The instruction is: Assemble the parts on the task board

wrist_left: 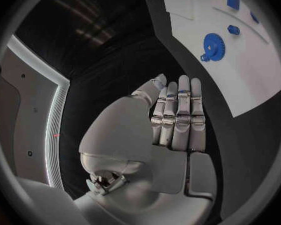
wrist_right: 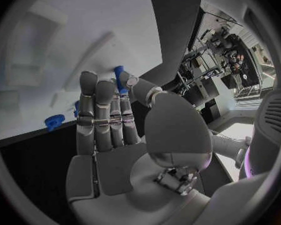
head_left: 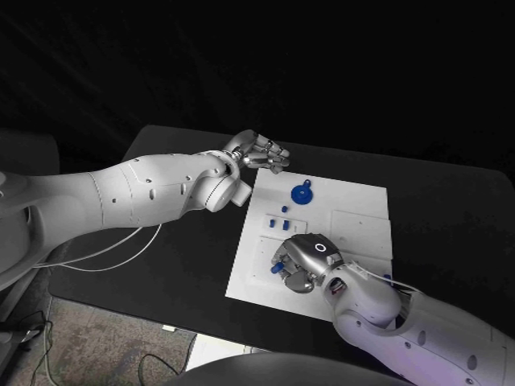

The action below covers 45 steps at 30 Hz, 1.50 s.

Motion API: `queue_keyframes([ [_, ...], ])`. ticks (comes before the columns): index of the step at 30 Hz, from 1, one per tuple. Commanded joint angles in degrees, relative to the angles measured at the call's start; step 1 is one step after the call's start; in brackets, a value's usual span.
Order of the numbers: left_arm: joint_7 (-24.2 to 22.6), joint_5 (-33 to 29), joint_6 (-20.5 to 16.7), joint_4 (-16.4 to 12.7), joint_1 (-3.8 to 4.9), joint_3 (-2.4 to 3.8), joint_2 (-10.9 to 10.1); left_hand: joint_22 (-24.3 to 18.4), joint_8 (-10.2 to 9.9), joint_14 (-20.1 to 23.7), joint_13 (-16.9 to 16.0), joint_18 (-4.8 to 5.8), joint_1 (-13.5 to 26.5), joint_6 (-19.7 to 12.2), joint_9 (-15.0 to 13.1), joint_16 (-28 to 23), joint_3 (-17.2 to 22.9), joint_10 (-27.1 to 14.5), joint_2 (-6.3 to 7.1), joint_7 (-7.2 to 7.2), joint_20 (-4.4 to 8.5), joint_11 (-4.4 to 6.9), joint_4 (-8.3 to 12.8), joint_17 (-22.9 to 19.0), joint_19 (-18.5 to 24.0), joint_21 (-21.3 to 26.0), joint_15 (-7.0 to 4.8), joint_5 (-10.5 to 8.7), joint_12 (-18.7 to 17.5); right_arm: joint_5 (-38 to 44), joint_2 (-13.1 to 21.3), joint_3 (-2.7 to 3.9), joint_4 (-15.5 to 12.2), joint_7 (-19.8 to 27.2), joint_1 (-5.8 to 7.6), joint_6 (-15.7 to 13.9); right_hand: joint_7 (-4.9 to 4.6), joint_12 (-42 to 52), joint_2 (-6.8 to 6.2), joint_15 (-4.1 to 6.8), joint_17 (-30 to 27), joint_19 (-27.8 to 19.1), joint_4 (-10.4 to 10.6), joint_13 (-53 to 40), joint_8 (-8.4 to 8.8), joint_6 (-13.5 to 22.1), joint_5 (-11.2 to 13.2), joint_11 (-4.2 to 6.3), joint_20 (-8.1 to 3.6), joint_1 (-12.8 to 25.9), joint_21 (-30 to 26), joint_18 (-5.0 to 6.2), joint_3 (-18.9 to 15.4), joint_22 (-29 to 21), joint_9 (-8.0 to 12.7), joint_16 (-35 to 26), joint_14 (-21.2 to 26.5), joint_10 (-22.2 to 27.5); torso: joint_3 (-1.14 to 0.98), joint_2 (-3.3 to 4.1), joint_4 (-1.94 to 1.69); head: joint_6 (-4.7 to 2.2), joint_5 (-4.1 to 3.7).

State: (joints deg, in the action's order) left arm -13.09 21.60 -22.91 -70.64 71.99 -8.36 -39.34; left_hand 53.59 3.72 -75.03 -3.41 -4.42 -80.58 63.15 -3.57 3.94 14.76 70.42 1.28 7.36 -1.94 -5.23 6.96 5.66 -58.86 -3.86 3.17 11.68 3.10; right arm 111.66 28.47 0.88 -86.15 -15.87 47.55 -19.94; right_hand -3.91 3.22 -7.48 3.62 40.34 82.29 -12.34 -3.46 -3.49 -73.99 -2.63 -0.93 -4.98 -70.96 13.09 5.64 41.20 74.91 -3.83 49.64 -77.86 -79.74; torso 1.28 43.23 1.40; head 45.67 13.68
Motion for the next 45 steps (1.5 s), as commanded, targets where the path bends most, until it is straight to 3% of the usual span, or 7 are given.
queue_keyframes([
  [1, -0.26, -0.29, 0.75, -0.16, 0.04, 0.04, 0.11, -0.05, -0.08, 0.27, 0.0, 0.24, 0.25, -0.2, -0.05, -0.17, -0.09, -0.38, -0.2, 0.09, -0.21, 0.02, -0.4, -0.03, -0.38, -0.07, 0.17, -0.25, 0.25, 1.02, -0.37, -0.37, 0.3, -0.24, -0.13, 1.91, -0.11, 0.3, 0.64, 0.17, 0.07, -0.13, -0.06, -0.06, -0.22, -0.36, -0.14, 0.13, -0.24, 0.19, 0.26, 0.57, 0.0, 1.02, -0.5, -0.25, -0.35, -0.25, 0.01, 0.03, 0.05, 0.11, 0.0],
  [10, -0.21, -0.29, 0.8, -0.27, 0.04, 0.04, 0.11, -0.05, -0.08, 0.27, 0.0, 0.24, 0.25, -0.2, -0.05, -0.17, -0.09, -0.38, -0.2, 0.09, -0.21, 0.02, -0.4, -0.03, -0.38, -0.07, 0.17, -0.25, 0.25, 0.28, -1.06, -1.08, 0.87, 0.31, -0.12, 1.48, -0.31, 0.32, -0.1, -0.04, -0.24, -0.51, -0.12, -0.09, -0.19, 0.02, -0.72, -0.07, 0.06, 0.78, 0.18, 0.79, 0.2, 0.95, -0.53, -0.64, -0.09, 0.34, 0.0, 0.05, -0.01, 0.36, -0.11],
  [15, -0.13, -0.29, 0.85, -0.25, 0.04, 0.04, 0.07, -0.05, -0.08, 0.27, 0.0, 0.24, 0.25, -0.2, -0.05, -0.17, -0.09, -0.38, -0.2, 0.09, -0.21, 0.02, -0.4, -0.03, -0.38, -0.07, 0.17, -0.25, 0.25, -1.6, -1.13, -1.23, 1.0, 1.41, -0.12, 0.78, -1.0, 0.21, -1.43, -0.91, -1.09, -0.88, 1.3, 0.01, -0.04, 3.45, -3.96, -1.16, 0.86, 2.33, -0.5, 0.78, -4.51, 0.36, 0.05, -1.03, -0.03, 4.46, 0.0, 0.01, 0.03, 0.45, -0.08],
  [23, -0.07, -0.29, 0.89, -0.23, 0.04, 0.04, 0.02, -0.05, -0.08, 0.27, 0.0, 0.24, 0.25, -0.2, -0.05, -0.17, -0.09, -0.38, -0.2, 0.09, -0.21, 0.02, -0.4, -0.03, -0.38, -0.07, 0.17, -0.25, 0.25, -3.46, -0.98, -1.33, 1.06, 2.17, -0.11, -1.23, -1.89, 0.23, -3.7, -2.41, -2.47, -0.7, 3.58, 0.07, -0.13, 7.15, -2.57, -3.12, 2.57, 1.79, -3.11, 2.12, -10.47, -2.59, 0.03, -1.01, 1.06, 10.7, -0.05, 0.0, 0.01, 0.48, -0.08],
  [38, 0.21, -0.29, 1.17, -0.25, 0.04, 0.04, -0.25, -0.17, -0.08, 0.3, 0.01, 0.22, 0.21, -0.25, -0.05, -0.18, -0.1, -0.42, -0.18, 0.11, -0.22, -0.01, -0.42, -0.04, -0.4, -0.08, 0.19, -0.24, 0.24, -5.47, 0.74, -1.34, -0.21, 2.51, -0.1, -6.81, -2.53, 0.22, -5.13, -2.93, -4.46, -0.38, 4.4, 0.07, -0.09, 9.11, -2.36, -3.81, 3.3, 0.47, -4.53, 2.9, -12.63, -4.29, 0.1, -0.29, 1.86, 13.06, -0.07, 0.01, 0.03, 0.34, -0.5],
  [42, 0.21, -0.29, 1.13, -0.19, 0.04, 0.04, -0.36, -0.17, -0.08, 0.3, 0.01, 0.22, 0.21, -0.25, -0.05, -0.18, -0.1, -0.42, -0.18, 0.11, -0.22, -0.01, -0.42, -0.04, -0.4, -0.08, 0.19, -0.24, 0.24, -7.3, 1.84, -1.25, -1.3, 3.57, -0.08, -9.17, -2.41, 0.42, -5.55, -3.42, -5.4, -1.1, 4.39, 0.07, -0.08, 10.26, -2.95, -4.36, 3.76, -0.65, -5.66, 2.83, -16.56, -5.38, 0.17, -0.91, 3.07, 15.76, -0.09, -0.01, 0.07, 0.17, -0.67],
  [45, 0.2, -0.29, 1.12, -0.14, 0.05, 0.03, -0.43, -0.14, -0.08, 0.31, 0.0, 0.21, 0.1, -0.24, -0.05, -0.17, -0.1, -0.41, -0.15, 0.1, -0.21, 0.01, -0.34, -0.04, -0.4, -0.09, 0.17, -0.26, 0.24, -10.26, 3.1, -0.7, -2.5, 5.09, -0.03, -10.26, -1.57, 0.5, -5.76, -4.03, -7.12, -2.15, 4.49, 0.06, -0.1, 12.09, -2.27, -5.02, 4.36, -2.74, -7.26, 2.79, -20.61, -6.9, 0.19, -1.77, 4.56, 18.37, -0.12, -0.01, 0.06, 0.07, -0.88],
])
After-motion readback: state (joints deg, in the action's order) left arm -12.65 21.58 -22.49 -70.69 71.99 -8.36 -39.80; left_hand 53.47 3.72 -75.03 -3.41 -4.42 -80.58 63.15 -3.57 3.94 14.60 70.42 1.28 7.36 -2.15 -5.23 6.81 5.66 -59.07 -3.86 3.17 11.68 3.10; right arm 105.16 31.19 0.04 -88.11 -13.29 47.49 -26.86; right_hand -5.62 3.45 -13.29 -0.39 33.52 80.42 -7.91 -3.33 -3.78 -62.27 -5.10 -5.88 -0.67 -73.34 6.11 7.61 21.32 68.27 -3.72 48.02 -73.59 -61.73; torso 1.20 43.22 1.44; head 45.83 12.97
